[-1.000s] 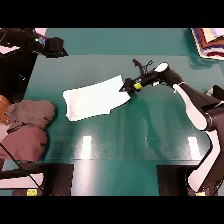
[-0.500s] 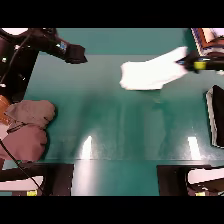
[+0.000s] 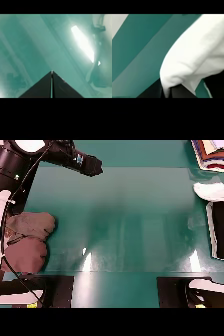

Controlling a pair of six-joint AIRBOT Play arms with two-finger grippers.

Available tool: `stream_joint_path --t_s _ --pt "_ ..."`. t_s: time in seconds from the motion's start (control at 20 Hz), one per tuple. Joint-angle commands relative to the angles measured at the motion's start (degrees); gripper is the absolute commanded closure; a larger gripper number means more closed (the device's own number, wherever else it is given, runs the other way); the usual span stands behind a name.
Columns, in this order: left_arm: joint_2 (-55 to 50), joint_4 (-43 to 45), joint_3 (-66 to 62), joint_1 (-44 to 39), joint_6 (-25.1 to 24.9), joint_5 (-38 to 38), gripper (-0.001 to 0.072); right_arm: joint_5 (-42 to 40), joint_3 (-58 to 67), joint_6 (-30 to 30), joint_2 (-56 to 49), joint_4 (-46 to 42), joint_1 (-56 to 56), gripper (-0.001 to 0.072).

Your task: Fold the shirts.

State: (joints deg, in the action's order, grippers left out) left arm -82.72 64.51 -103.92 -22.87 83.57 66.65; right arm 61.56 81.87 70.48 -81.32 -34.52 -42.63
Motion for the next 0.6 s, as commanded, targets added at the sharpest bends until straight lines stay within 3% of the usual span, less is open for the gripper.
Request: stream_joint_path --t_s 0.0,0.3,0.55 --pt "-0.02 -0.07 0.02 -0.55 -0.02 -1.07 0.0681 0.48 3.76 -0.04 0.59 0.04 -2.86 0.0689" --pt "-0.02 0.07 0.02 -0.55 -0.09 -1.03 0.0681 5.55 14.1 4.74 1.79 -2.64 -3.63 0.0689" --pt "-0.02 0.07 0.02 -0.55 -1.57 -1.07 0.0681 9.77 14.08 10.36 8.28 -23.04 -3.63 0.0689"
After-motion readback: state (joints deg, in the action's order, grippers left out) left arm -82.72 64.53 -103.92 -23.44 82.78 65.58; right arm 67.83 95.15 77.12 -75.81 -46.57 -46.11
